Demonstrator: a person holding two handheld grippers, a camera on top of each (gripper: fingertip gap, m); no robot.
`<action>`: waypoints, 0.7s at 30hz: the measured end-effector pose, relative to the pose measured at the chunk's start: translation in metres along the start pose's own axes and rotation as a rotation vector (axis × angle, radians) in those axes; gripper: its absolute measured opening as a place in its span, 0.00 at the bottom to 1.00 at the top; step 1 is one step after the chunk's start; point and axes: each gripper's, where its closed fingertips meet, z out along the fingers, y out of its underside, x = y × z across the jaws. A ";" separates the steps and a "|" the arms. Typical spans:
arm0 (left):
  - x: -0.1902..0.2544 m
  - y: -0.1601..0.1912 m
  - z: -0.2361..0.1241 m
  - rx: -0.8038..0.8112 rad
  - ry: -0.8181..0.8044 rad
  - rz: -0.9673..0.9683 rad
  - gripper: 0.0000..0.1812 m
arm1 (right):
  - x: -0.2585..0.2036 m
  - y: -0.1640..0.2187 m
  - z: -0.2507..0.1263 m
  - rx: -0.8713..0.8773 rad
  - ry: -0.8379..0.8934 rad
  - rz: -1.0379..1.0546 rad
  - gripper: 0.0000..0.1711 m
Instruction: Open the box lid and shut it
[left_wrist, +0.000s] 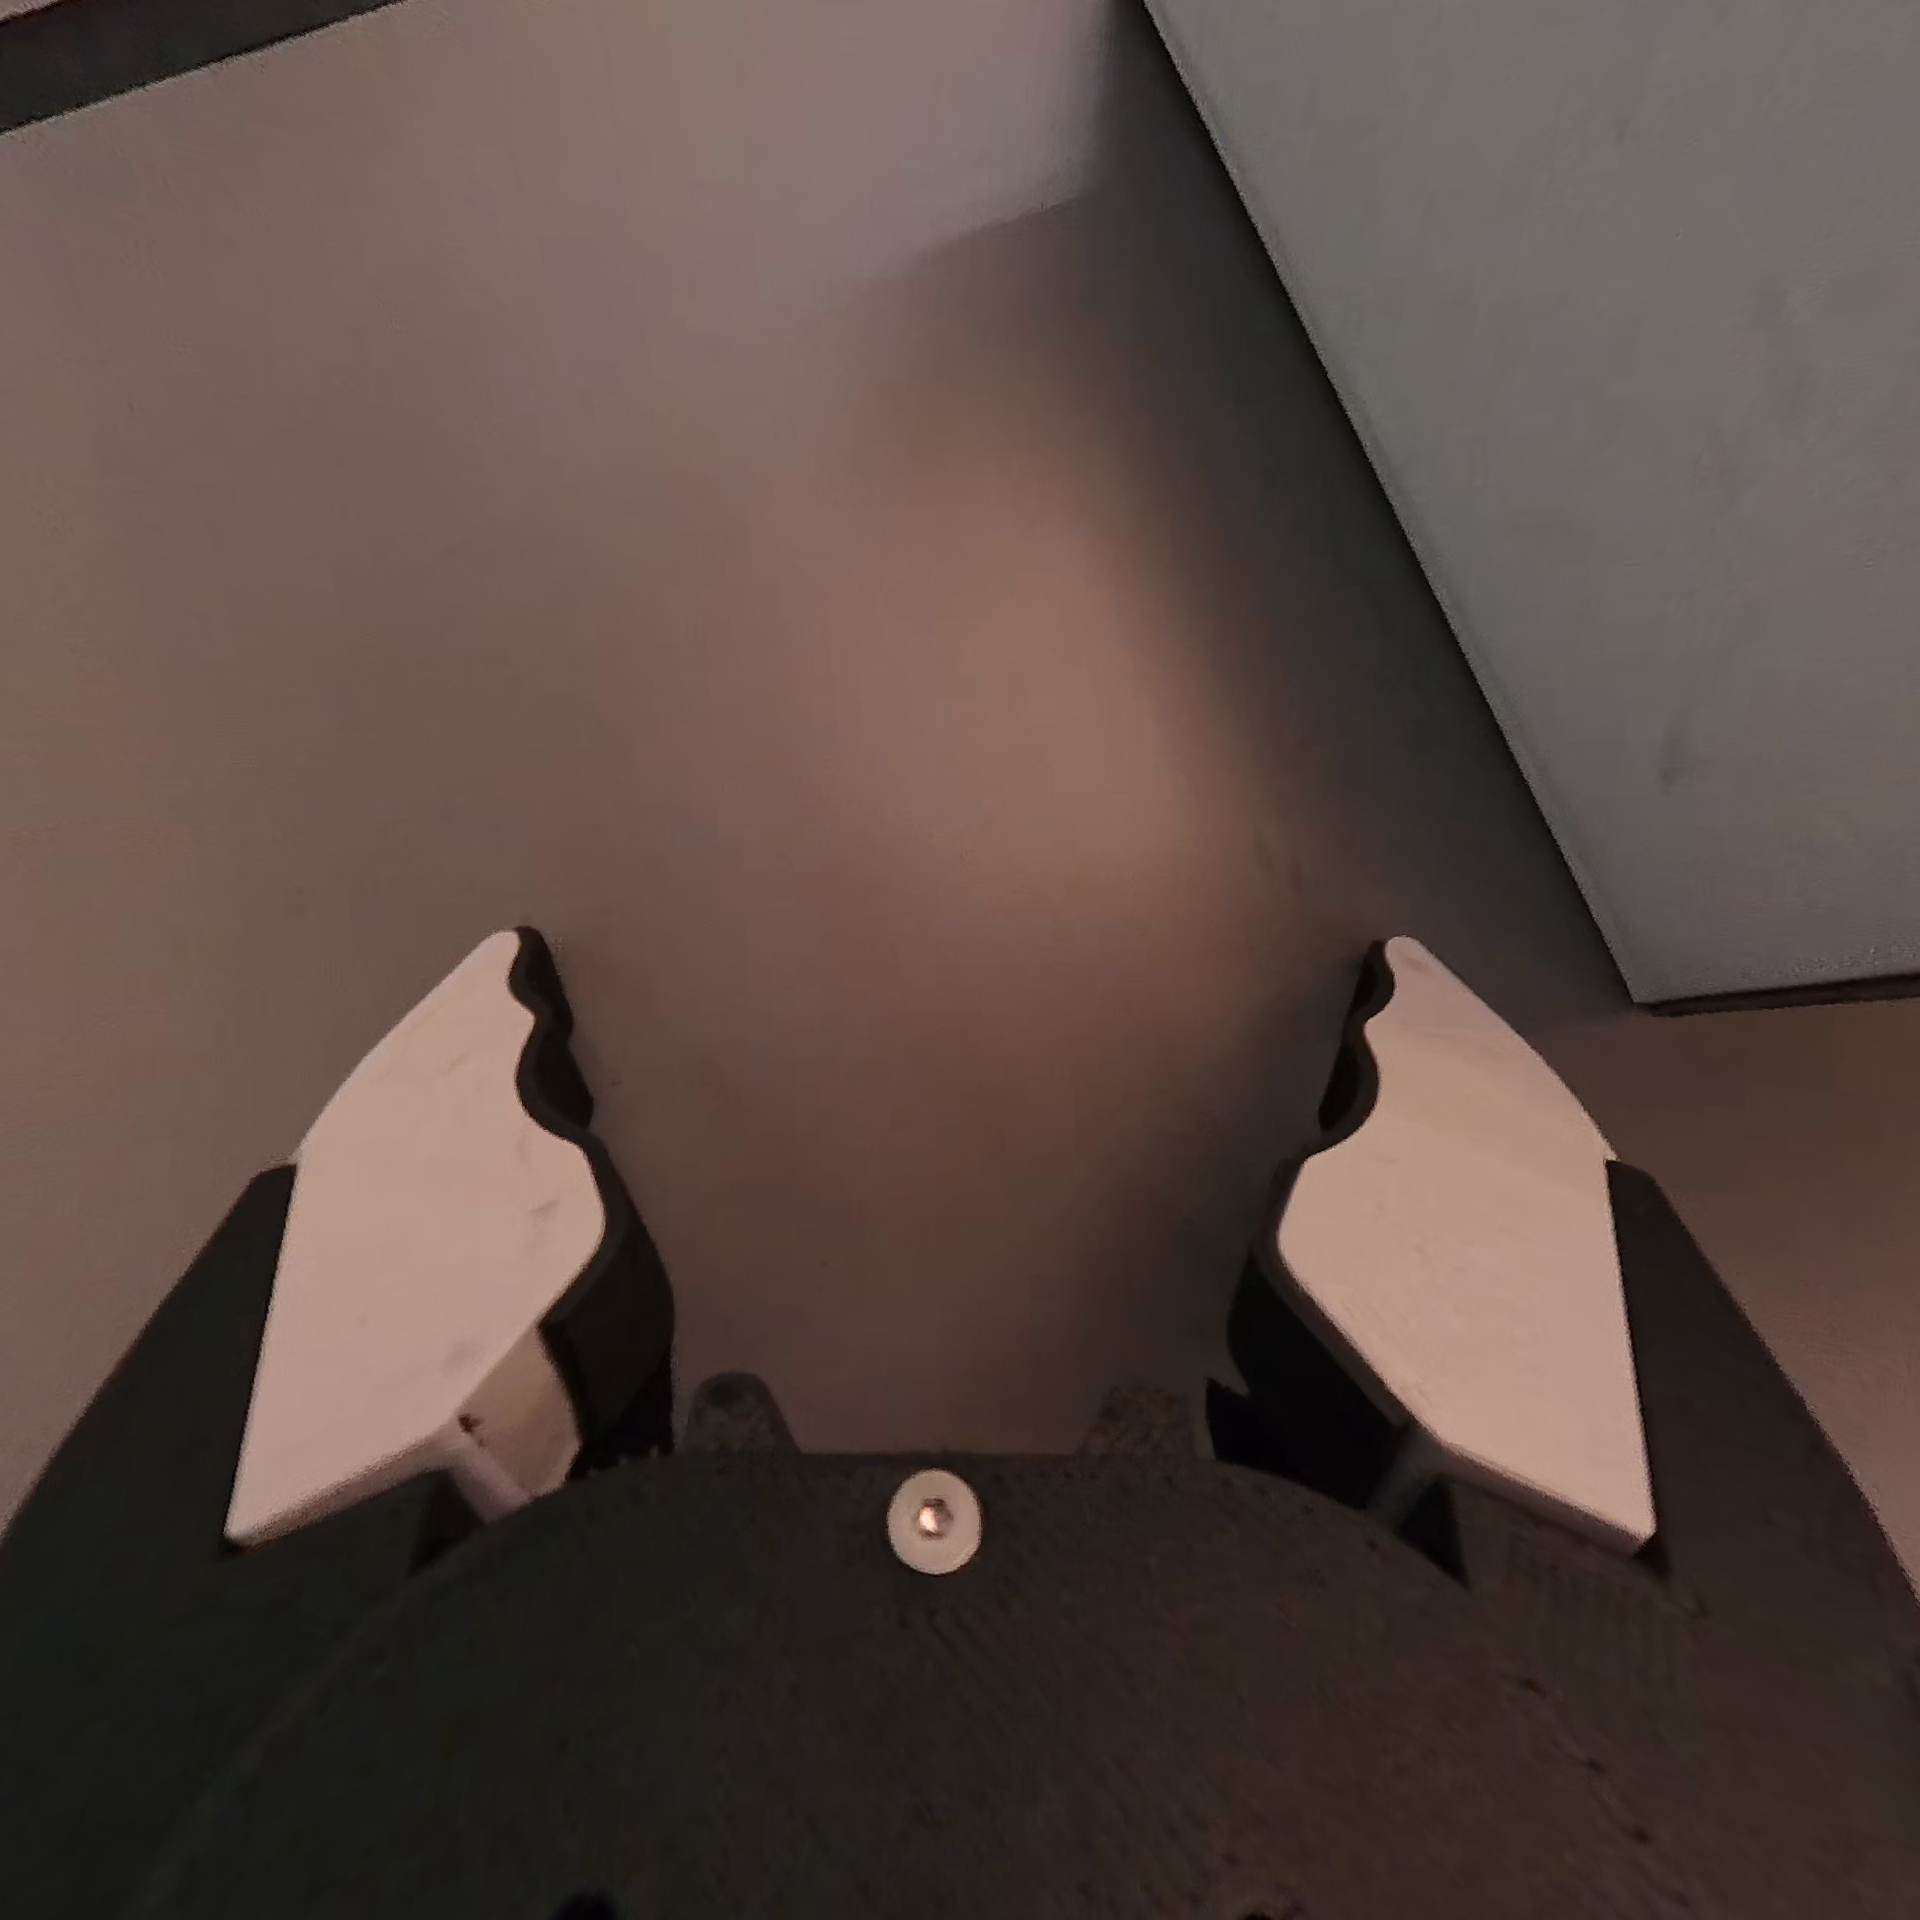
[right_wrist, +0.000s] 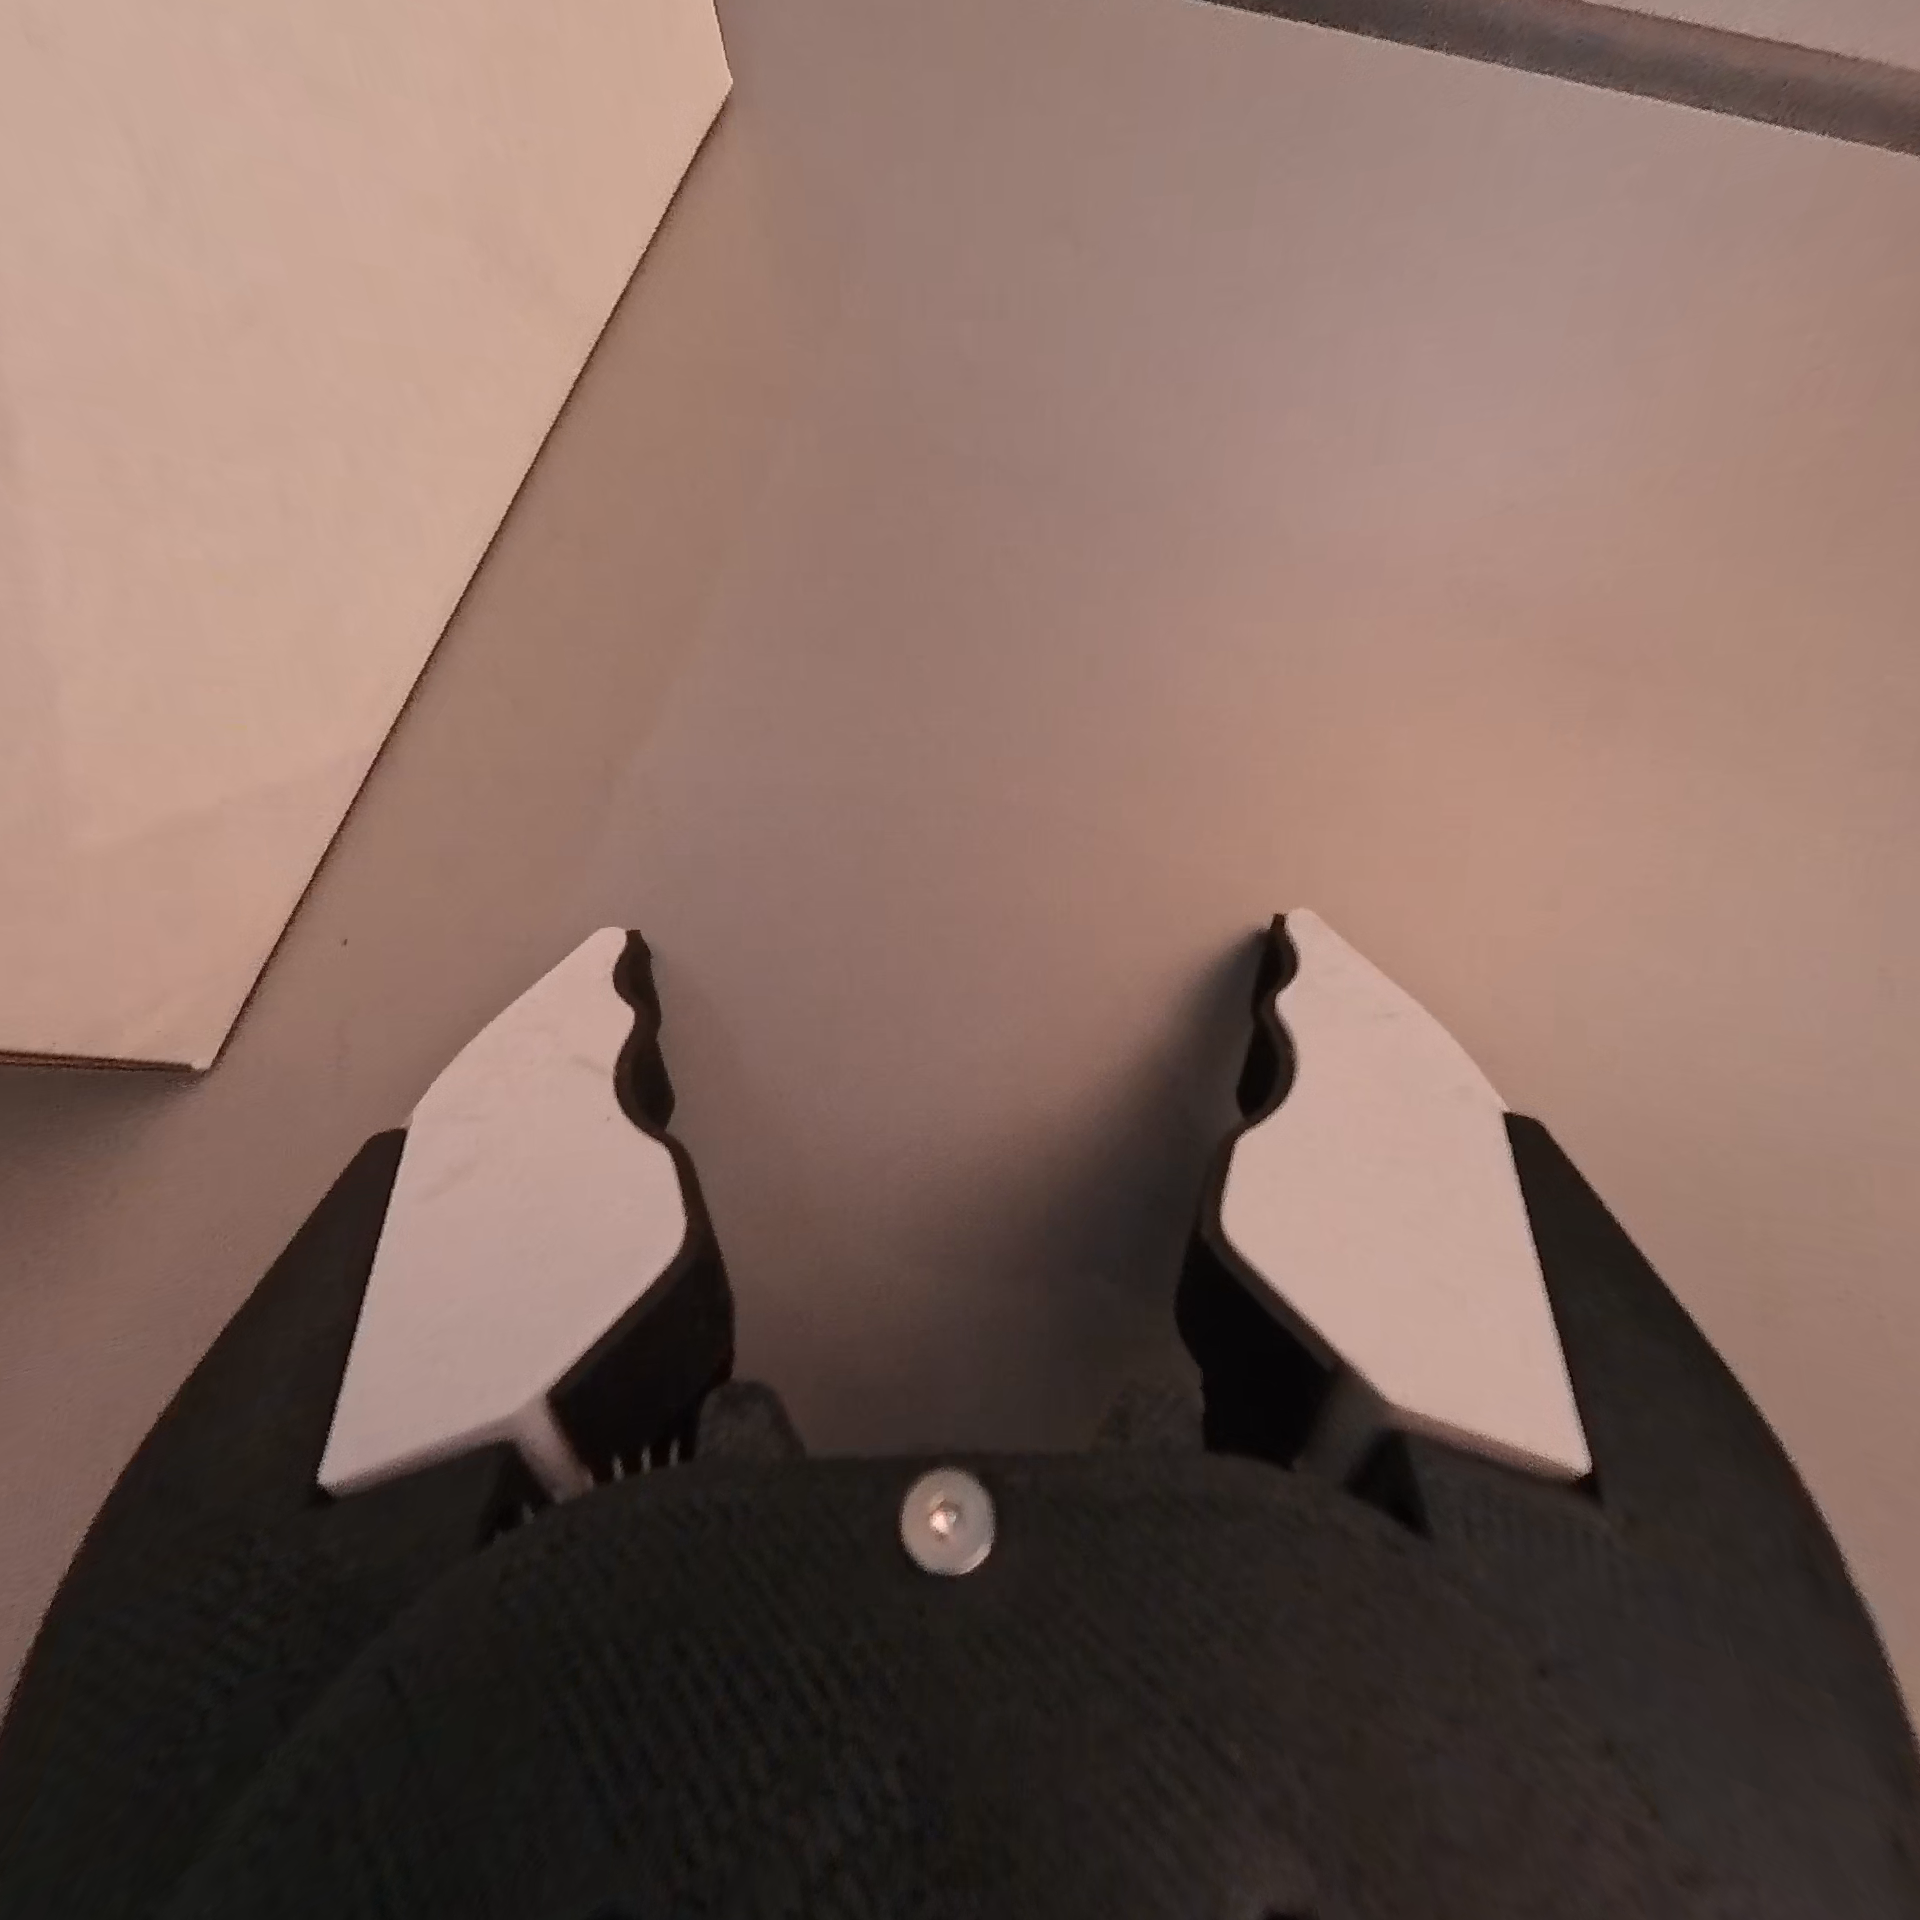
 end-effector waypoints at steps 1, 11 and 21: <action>0.000 -0.001 0.001 -0.001 0.000 0.000 0.77 | 0.000 0.000 0.000 0.001 0.001 0.001 0.64; 0.002 -0.008 0.010 -0.011 0.005 0.005 0.80 | 0.002 -0.002 0.002 0.005 0.011 0.005 0.64; -0.062 -0.041 -0.070 0.183 -0.594 0.155 0.70 | 0.030 -0.025 -0.030 0.234 0.210 -0.026 0.64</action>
